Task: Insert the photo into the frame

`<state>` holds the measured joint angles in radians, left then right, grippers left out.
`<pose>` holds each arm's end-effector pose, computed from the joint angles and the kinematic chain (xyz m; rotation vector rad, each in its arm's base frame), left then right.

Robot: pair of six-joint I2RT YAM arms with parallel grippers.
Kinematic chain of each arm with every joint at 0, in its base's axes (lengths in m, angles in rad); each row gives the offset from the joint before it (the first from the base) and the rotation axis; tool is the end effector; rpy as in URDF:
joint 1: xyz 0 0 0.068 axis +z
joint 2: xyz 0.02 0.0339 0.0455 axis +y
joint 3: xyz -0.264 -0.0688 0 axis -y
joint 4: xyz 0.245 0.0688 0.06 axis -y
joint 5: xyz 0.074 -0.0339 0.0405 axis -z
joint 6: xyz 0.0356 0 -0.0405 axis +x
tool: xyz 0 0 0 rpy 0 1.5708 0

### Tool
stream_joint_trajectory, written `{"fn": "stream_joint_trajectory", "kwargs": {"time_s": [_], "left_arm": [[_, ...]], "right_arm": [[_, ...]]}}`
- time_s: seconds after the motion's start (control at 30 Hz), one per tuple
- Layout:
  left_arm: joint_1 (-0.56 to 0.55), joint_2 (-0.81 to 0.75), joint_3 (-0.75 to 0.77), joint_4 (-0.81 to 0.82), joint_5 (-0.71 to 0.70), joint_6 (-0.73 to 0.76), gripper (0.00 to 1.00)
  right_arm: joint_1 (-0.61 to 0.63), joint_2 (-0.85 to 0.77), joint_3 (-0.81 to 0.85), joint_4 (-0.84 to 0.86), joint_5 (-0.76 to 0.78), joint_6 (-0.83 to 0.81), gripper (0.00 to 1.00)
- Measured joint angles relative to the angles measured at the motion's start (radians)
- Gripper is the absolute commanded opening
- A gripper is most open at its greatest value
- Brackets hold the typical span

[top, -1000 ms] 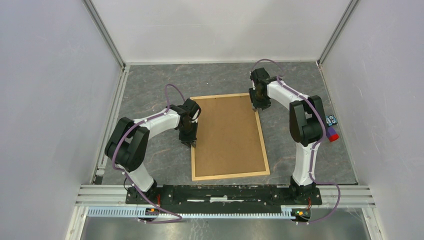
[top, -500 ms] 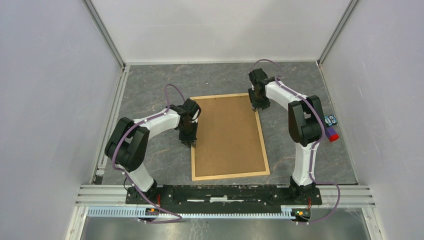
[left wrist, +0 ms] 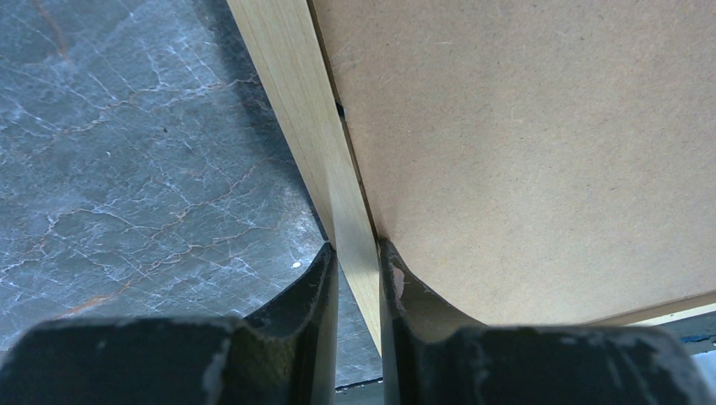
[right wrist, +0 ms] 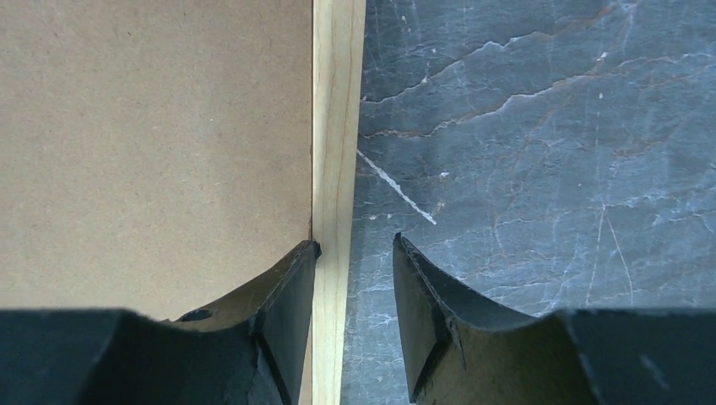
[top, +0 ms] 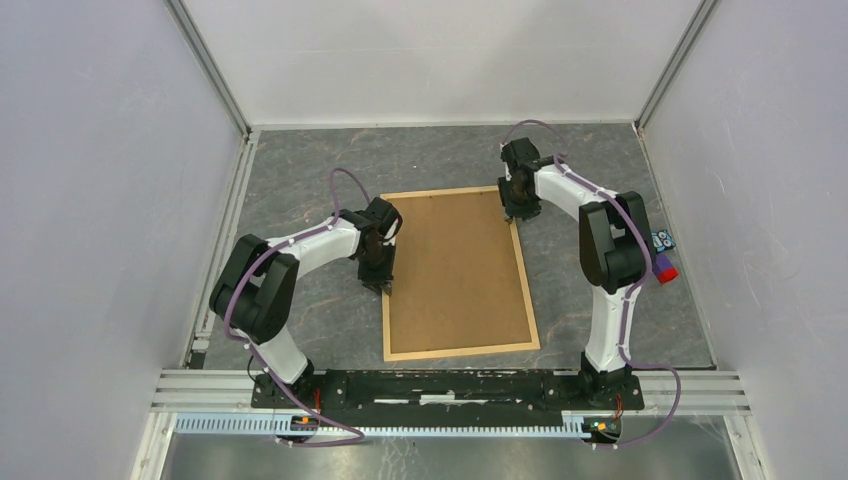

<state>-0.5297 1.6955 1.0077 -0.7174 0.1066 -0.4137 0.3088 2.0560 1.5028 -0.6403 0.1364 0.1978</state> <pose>0.2555 -0.1540 0.1584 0.1891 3.0258 -0.2584 0.4048 0.1241 0.1678 -0.1164 2.7402 -0.0501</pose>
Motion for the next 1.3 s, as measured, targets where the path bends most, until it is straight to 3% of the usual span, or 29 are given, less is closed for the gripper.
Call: {"fn": "stream_joint_trajectory", "kwargs": {"time_s": [0.57,1.0,1.3], "left_arm": [[0.0,0.0,0.0,-0.011,0.0,0.0,0.02],[0.0,0.0,0.0,-0.011,0.0,0.0,0.02],[0.0,0.0,0.0,-0.012,-0.001,0.0,0.02]], "right_arm": [[-0.083,-0.015,-0.08,0.18,-0.374,0.015,0.51],[-0.024,-0.077,-0.082,-0.01,-0.132,-0.016,0.51],[0.048,-0.3,-0.26,-0.056,-0.057,-0.018,0.45]]}}
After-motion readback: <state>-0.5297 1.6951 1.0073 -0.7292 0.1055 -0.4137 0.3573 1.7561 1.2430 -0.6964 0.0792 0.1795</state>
